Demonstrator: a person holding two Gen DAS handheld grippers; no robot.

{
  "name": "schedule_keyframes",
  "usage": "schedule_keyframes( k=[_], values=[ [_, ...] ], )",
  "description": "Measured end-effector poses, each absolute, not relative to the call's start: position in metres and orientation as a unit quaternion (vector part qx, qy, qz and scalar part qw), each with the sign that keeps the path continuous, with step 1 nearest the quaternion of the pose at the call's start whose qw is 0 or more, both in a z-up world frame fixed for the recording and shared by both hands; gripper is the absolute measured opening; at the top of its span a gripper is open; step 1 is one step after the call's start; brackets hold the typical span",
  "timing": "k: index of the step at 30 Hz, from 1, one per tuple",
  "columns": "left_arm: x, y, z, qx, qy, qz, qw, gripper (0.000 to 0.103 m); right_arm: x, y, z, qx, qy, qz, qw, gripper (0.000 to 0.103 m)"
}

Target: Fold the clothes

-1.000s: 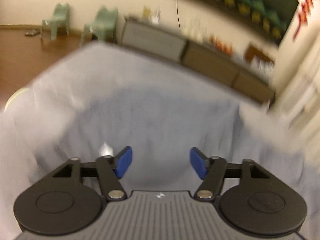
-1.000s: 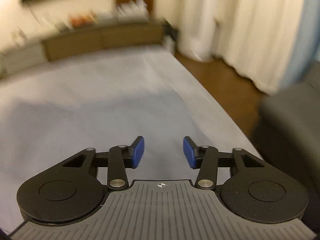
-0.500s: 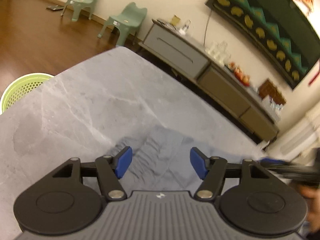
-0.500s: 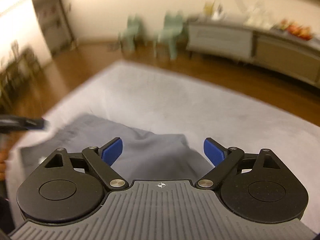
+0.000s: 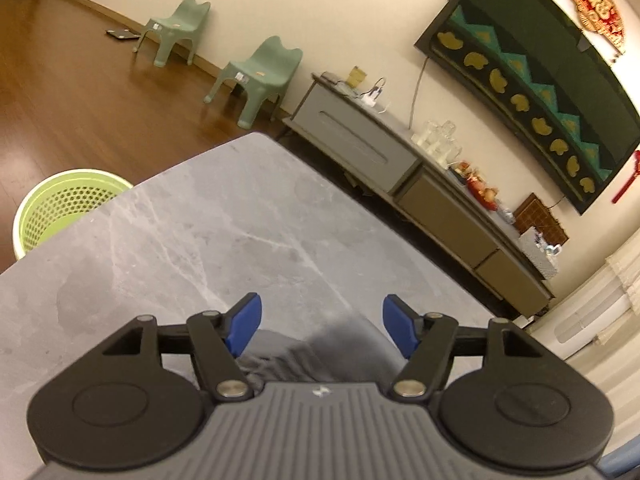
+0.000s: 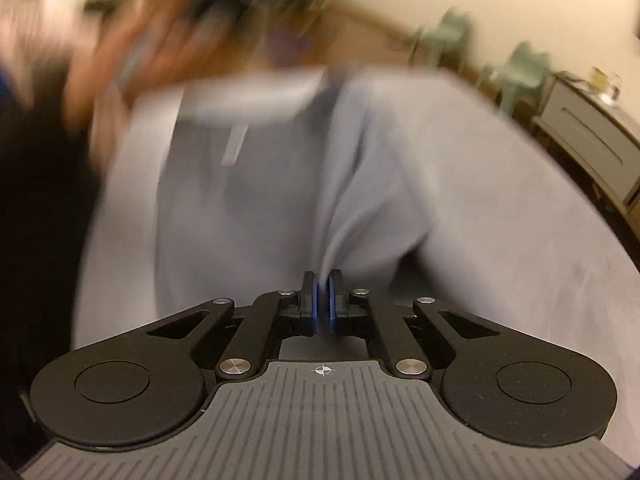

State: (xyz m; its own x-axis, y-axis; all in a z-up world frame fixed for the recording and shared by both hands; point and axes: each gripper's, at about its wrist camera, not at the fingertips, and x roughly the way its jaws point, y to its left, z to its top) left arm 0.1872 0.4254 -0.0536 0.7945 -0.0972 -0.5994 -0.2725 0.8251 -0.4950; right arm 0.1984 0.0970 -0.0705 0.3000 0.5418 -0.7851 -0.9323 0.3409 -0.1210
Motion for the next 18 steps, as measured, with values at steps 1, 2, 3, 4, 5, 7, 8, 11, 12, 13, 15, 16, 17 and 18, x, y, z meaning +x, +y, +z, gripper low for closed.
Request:
schedule_keyframes(
  k=[1, 2, 3, 4, 5, 7, 8, 11, 12, 13, 15, 16, 17, 18],
  values=[
    [0.19, 0.426, -0.058, -0.289, 0.325, 0.05, 0.899, 0.072, 0.184, 0.099, -0.086, -0.325, 0.332, 0.48, 0.744, 0.005],
    [0.193, 0.425, -0.063, -0.286, 0.333, 0.051, 0.897, 0.074, 0.181, 0.099, -0.096, -0.33, 0.335, 0.471, 0.747, 0.005],
    [0.196, 0.425, -0.066, -0.281, 0.339, 0.053, 0.896, 0.074, 0.18, 0.099, -0.105, -0.331, 0.338, 0.464, 0.749, 0.005],
    [0.2, 0.424, -0.069, -0.276, 0.344, 0.057, 0.896, 0.074, 0.183, 0.1, -0.107, -0.324, 0.34, 0.462, 0.752, 0.005],
    [0.203, 0.423, -0.072, -0.271, 0.349, 0.055, 0.895, 0.075, 0.185, 0.103, -0.107, -0.319, 0.344, 0.461, 0.753, 0.005],
    [0.21, 0.417, -0.077, -0.258, 0.359, 0.04, 0.896, 0.075, 0.192, 0.111, -0.107, -0.31, 0.355, 0.462, 0.751, 0.009],
    [0.211, 0.412, -0.078, -0.246, 0.366, 0.031, 0.897, 0.075, 0.196, 0.115, -0.107, -0.307, 0.361, 0.464, 0.748, 0.011],
    [0.216, 0.396, -0.083, -0.208, 0.384, 0.004, 0.9, 0.072, 0.197, 0.117, -0.095, -0.279, 0.384, 0.471, 0.744, 0.027],
    [0.216, 0.392, -0.083, -0.197, 0.385, -0.005, 0.901, 0.072, 0.199, 0.109, -0.086, -0.246, 0.397, 0.475, 0.746, 0.036],
    [0.215, 0.391, -0.082, -0.193, 0.382, -0.014, 0.903, 0.071, 0.203, 0.102, -0.077, -0.21, 0.407, 0.477, 0.75, 0.054],
    [0.215, 0.392, -0.083, -0.193, 0.382, -0.02, 0.904, 0.067, 0.223, 0.088, -0.066, -0.106, 0.42, 0.476, 0.765, 0.059],
    [0.215, 0.391, -0.084, -0.19, 0.384, -0.021, 0.903, 0.064, 0.235, 0.083, -0.065, -0.053, 0.431, 0.471, 0.768, 0.06],
    [0.216, 0.39, -0.085, -0.187, 0.386, -0.021, 0.903, 0.058, 0.247, 0.079, -0.065, -0.005, 0.442, 0.462, 0.769, 0.06],
    [0.217, 0.389, -0.086, -0.183, 0.388, -0.022, 0.903, 0.05, 0.259, 0.078, -0.069, 0.031, 0.457, 0.448, 0.767, 0.06]
  ],
)
